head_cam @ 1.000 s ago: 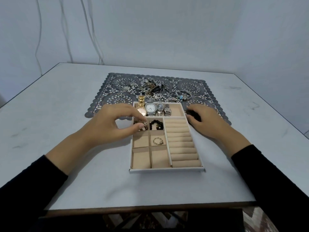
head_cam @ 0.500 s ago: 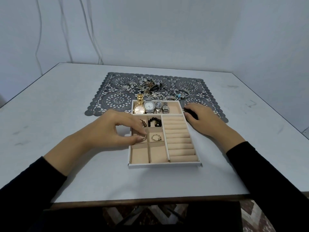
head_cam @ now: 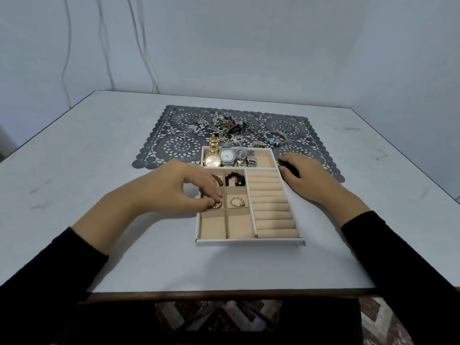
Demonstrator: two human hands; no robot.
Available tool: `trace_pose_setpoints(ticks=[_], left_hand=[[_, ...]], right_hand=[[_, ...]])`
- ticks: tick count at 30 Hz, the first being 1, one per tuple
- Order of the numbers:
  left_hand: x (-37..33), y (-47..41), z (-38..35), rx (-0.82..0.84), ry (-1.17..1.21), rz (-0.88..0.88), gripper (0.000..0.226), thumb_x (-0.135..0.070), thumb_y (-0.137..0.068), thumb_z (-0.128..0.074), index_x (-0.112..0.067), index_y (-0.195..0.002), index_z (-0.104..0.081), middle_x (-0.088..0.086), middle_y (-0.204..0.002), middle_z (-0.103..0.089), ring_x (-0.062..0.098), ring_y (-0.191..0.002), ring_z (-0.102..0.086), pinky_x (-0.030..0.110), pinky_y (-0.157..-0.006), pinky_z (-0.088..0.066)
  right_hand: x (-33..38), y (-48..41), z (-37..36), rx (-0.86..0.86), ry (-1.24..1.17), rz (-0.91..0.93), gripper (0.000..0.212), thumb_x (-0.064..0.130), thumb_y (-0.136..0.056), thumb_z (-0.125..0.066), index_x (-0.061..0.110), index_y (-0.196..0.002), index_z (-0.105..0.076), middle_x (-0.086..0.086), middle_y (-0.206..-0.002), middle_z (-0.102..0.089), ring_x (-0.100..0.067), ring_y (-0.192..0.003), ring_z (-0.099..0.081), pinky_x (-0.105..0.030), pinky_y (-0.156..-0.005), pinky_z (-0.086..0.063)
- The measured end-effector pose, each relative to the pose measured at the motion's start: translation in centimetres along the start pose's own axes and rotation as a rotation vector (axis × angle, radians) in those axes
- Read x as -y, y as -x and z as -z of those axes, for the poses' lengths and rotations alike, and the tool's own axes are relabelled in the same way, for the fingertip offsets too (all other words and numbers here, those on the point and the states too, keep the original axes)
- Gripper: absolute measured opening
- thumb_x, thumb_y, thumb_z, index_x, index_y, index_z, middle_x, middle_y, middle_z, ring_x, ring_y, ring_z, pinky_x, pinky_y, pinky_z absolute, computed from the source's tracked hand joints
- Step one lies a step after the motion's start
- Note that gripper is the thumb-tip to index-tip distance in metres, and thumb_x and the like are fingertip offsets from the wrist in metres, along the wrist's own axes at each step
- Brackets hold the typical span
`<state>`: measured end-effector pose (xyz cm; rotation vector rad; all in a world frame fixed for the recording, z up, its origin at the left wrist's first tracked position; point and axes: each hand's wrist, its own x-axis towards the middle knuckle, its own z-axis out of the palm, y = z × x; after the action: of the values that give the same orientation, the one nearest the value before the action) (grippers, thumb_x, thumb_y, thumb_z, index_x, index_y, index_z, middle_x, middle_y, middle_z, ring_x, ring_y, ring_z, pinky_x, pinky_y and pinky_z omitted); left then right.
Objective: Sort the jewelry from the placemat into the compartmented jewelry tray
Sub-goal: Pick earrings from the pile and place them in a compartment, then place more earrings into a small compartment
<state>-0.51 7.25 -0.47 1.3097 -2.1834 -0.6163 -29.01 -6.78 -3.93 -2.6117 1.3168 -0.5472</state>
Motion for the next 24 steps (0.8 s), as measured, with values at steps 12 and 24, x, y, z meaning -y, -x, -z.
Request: trace_pose_setpoints(ticks=[12,24], left_hand=[[0.7,0.3,0.8,-0.115,0.288,0.053,0.017,-0.010,-0.083,-0.076,-0.015,-0.100,-0.078,-0.003,-0.100,-0.076,0.015,-0.103,-0.070,0.030,-0.095,-0.053],[9.1,-4.2,2.6,-0.525,-0.160,0.316,0.020,-0.027,-0.093,-0.064,-0.028,-0.111,-0.069,-0.008,-0.111,-0.066,0.010,-0.105,-0.059,0.023,-0.088,-0.041]], right_hand=[[-0.1,-0.2,0.4,-0.017,-0.045,-0.023,0.029,0.022,-0.097,-0.051,0.011,-0.122,-0.061,-0.004,-0.119,-0.064,-0.021,-0.111,-0.055,-0.019,-0.085,-0.033],[-0.9,-4.7,1.5,-0.204,-0.253,-0.180,0.019,0.018,-0.093,-0.057,0.015,-0.109,-0.068,0.003,-0.100,-0.068,-0.010,-0.087,-0.060,-0.017,-0.080,-0.041]])
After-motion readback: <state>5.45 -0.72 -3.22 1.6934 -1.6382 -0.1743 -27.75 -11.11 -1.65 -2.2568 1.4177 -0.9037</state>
